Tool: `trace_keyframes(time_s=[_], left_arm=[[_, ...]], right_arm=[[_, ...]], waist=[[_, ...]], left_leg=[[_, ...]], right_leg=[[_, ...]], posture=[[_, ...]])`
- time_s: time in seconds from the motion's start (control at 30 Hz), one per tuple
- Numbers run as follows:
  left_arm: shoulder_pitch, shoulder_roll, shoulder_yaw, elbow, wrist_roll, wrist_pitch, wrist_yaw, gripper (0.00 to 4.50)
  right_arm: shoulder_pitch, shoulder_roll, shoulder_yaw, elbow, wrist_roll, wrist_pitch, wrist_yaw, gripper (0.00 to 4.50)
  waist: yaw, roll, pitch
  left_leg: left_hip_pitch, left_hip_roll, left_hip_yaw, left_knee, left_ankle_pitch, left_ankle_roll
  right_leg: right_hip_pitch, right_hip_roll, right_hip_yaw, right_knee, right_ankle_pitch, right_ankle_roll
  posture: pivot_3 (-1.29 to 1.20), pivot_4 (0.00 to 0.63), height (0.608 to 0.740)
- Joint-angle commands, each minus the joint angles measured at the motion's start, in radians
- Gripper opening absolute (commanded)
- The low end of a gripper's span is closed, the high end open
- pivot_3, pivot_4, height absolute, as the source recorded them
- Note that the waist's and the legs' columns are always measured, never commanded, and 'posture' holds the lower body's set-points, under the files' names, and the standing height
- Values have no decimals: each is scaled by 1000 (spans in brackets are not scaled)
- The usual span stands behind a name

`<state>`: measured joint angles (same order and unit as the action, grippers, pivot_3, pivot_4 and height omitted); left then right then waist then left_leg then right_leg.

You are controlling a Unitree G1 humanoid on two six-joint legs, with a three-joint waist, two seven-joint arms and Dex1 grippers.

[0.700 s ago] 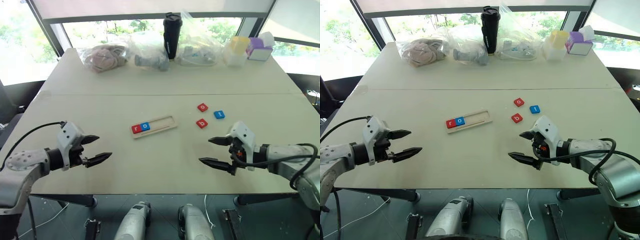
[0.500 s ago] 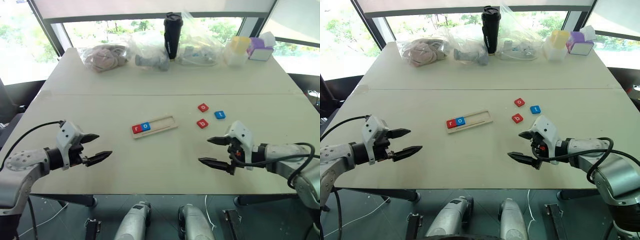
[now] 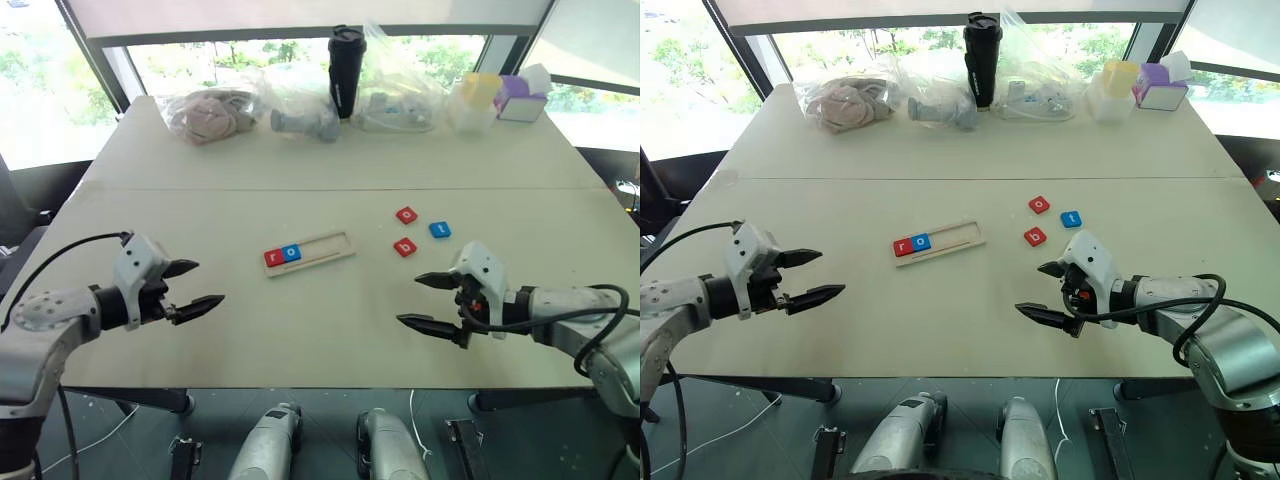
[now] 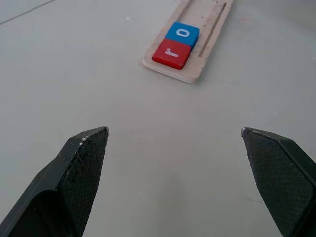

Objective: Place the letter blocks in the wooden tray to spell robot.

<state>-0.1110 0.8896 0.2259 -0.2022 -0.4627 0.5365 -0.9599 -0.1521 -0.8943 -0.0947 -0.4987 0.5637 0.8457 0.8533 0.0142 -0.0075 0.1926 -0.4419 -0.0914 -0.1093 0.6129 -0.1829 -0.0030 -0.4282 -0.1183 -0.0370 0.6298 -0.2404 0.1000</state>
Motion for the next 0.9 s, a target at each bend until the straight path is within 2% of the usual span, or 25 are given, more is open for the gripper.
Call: trace_keyframes(time_s=[0.03, 0.2, 0.43, 0.67, 0.9], left_arm=[[-112, 17, -63, 85, 18, -61, -93, 4500], [-220, -35, -199, 170, 89, -130, -148, 4500], [-381, -156, -327, 430, 243, -332, -138, 4500], [-483, -258, -406, 676, 358, -526, -152, 4500], [-587, -342, -429, 898, 431, -656, -119, 4500]], right_arm=[[-64, -26, -41, -10, 30, 27, 0, 4458], [-70, 1, -20, -67, 43, 48, -42, 4458], [-27, 48, -7, -125, 47, 66, -110, 4458], [-29, 68, 11, -119, 39, 56, -140, 4458], [-26, 82, 22, -127, 36, 54, -164, 4458]], waist=[[1, 0, 0], [-1, 0, 0], [0, -1, 0], [-1, -1, -1], [17, -1, -1]], left_leg=[[0, 0, 0, 0, 0, 0], [0, 0, 1, 0, 1, 1], [0, 0, 1, 2, 1, 1], [0, 0, 1, 4, 1, 2], [1, -1, 1, 10, 1, 2]], right_leg=[[0, 0, 0, 0, 0, 0], [1, 0, 0, -1, 1, 1], [1, 0, 0, 0, 4, 5], [2, 0, 0, 0, 6, 7], [5, 2, -1, 0, 8, 10]], posture=[[0, 150, 740], [0, 150, 740], [0, 150, 740], [0, 150, 740], [0, 150, 740]])
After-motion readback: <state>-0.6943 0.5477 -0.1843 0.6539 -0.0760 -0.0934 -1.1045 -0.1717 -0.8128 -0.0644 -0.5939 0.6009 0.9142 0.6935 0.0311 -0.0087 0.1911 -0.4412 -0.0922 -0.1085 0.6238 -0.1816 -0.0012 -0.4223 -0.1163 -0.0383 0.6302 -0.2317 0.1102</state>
